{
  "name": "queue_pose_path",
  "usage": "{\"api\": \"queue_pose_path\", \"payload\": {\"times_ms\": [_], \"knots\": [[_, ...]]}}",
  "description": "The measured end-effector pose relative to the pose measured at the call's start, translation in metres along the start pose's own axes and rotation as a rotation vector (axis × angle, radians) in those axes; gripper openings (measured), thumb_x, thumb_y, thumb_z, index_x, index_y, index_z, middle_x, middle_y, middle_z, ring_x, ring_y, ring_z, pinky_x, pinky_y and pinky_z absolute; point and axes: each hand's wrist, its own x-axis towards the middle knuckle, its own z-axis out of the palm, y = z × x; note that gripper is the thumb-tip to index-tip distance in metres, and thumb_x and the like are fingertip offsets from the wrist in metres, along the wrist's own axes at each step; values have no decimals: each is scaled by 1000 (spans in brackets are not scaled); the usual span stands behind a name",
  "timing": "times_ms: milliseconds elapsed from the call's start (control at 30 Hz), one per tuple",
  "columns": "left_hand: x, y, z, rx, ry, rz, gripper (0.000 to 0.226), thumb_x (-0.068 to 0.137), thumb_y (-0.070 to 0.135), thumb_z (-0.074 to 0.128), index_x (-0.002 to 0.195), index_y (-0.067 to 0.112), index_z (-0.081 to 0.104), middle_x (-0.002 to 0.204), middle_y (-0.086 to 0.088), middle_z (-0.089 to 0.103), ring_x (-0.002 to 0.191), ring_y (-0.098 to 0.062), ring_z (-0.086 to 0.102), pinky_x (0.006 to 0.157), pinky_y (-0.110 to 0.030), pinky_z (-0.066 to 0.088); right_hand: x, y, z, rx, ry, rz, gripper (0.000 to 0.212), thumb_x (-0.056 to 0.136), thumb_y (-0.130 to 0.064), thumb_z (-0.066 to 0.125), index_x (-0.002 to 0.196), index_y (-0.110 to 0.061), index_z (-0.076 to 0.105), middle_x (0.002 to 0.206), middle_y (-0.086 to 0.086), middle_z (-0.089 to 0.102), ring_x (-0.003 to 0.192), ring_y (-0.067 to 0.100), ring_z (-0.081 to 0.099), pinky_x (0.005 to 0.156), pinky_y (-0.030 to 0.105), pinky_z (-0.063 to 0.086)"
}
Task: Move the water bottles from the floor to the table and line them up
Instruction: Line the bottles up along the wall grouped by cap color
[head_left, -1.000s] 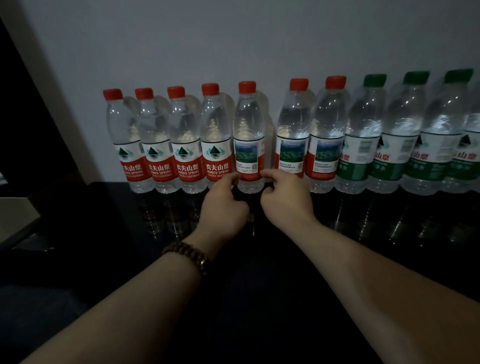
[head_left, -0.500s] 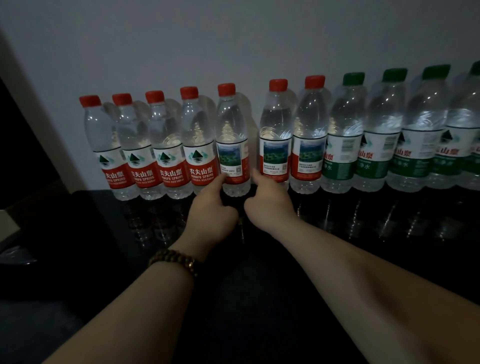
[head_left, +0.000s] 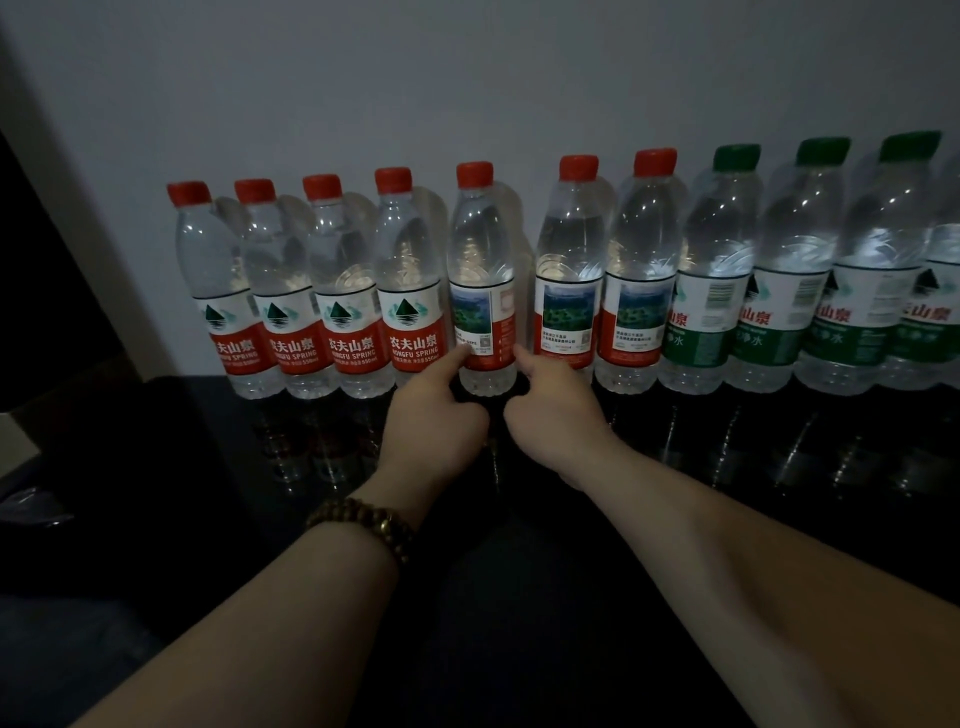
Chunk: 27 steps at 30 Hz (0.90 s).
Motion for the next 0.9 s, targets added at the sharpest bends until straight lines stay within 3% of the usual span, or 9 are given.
{"api": "queue_pose_path", "payload": {"times_ms": [67, 133, 233, 367, 433, 533, 700, 800, 900], "knots": [[1, 0, 0, -11, -46, -7, 84, 75, -2, 62, 150, 31, 48, 142, 10, 58, 120, -4, 58, 99, -23, 50, -1, -3, 0, -17, -14, 17, 90, 73, -7, 51, 157, -35, 34, 138, -3, 61, 113, 19, 60, 91, 36, 58], [3, 0, -2, -21, -77, -16, 87, 75, -4, 60, 151, 36, 46, 141, 10, 59, 123, -9, 56, 102, -32, 50, -2, -5, -1, 4, -4, 32, 91, 72, -6, 50, 157, -35, 34, 147, -5, 56, 116, 24, 63, 93, 44, 59], [3, 1, -2, -29, -67, -9, 86, 75, -4, 60, 149, 38, 48, 138, 13, 60, 120, -5, 56, 96, -24, 47, -3, -5, -2, 8, 5, 51, 88, 75, -1, 52, 156, -32, 37, 154, -4, 50, 115, 29, 66, 93, 49, 59], [1, 0, -1, -39, 32, 16, 73, 77, 1, 67, 142, 33, 58, 107, 29, 61, 90, 24, 55, 73, 3, 38, -2, -4, -1, -25, 15, 47, 84, 78, -1, 54, 155, -31, 41, 146, -2, 58, 112, 30, 67, 93, 47, 59], [1, 0, 0, -16, 19, 29, 72, 78, 2, 67, 143, 33, 57, 106, 32, 57, 102, 15, 54, 80, -1, 36, -2, -5, -3, -76, 2, 36, 82, 77, -5, 54, 151, -37, 46, 129, -3, 67, 109, 25, 66, 93, 43, 59], [4, -3, 0, 10, -58, 45, 81, 79, -1, 64, 149, 36, 48, 128, 21, 58, 126, -3, 49, 92, -14, 38, -3, -7, -2, -138, -42, 40, 86, 78, -7, 53, 156, -39, 35, 136, -2, 62, 122, 26, 58, 101, 41, 53], [4, -3, -1, 144, -110, 42, 92, 81, 8, 66, 156, 46, 29, 147, 9, 54, 129, -8, 48, 89, -15, 36, -5, -5, -5, -39, 23, 30, 73, 79, 0, 48, 147, -28, 53, 130, 3, 68, 101, 32, 67, 89, 46, 60], [3, -1, -1, 53, -40, 38, 79, 81, 6, 66, 148, 41, 47, 128, 20, 62, 118, -3, 57, 89, -10, 41, -4, -4, -5, -6, 49, 44, 69, 81, 1, 50, 145, -23, 56, 134, 1, 66, 105, 34, 67, 92, 52, 58], [1, 1, 0, 6, 7, 22, 71, 80, 5, 67, 143, 36, 56, 104, 35, 58, 99, 14, 55, 76, 2, 37, -3, -5, -5, -67, 26, 39, 67, 82, 1, 50, 144, -27, 56, 106, 3, 72, 95, 31, 68, 87, 46, 60]]}}
